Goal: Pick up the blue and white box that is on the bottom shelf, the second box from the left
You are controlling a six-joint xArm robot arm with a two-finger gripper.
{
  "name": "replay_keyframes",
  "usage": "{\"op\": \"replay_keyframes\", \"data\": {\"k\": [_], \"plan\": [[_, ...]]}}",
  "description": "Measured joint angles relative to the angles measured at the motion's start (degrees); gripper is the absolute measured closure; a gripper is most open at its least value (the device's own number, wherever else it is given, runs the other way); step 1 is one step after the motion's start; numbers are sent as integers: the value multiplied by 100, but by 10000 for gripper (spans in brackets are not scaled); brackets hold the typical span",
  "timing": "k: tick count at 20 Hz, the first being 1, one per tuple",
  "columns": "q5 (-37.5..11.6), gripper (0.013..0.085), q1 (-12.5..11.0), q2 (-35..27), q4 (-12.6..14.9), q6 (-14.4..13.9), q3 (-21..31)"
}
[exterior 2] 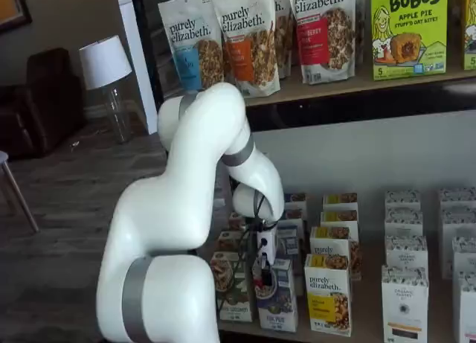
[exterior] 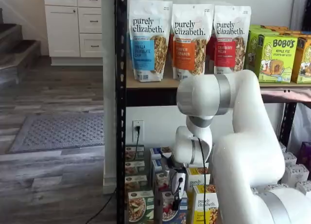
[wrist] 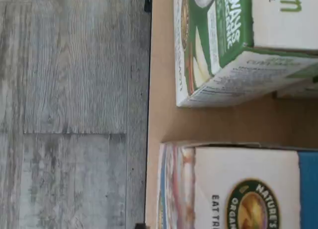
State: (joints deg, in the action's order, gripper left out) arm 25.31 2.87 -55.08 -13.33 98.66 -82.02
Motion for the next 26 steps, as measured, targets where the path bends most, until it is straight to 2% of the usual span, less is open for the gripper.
{"op": "replay_keyframes", "data": {"k": [3,4,6,10,21,26], "plan": [[23,290,-19,9,-5,22,1],[30,330,-25,10,-5,28,1],[37,330,-35,14,-3,35,2],[-3,330,-48,1,205,-134,2],[-111,330,-27,-47,48,-11,-22],[15,330,-35,-69,75,-33,-90]]}}
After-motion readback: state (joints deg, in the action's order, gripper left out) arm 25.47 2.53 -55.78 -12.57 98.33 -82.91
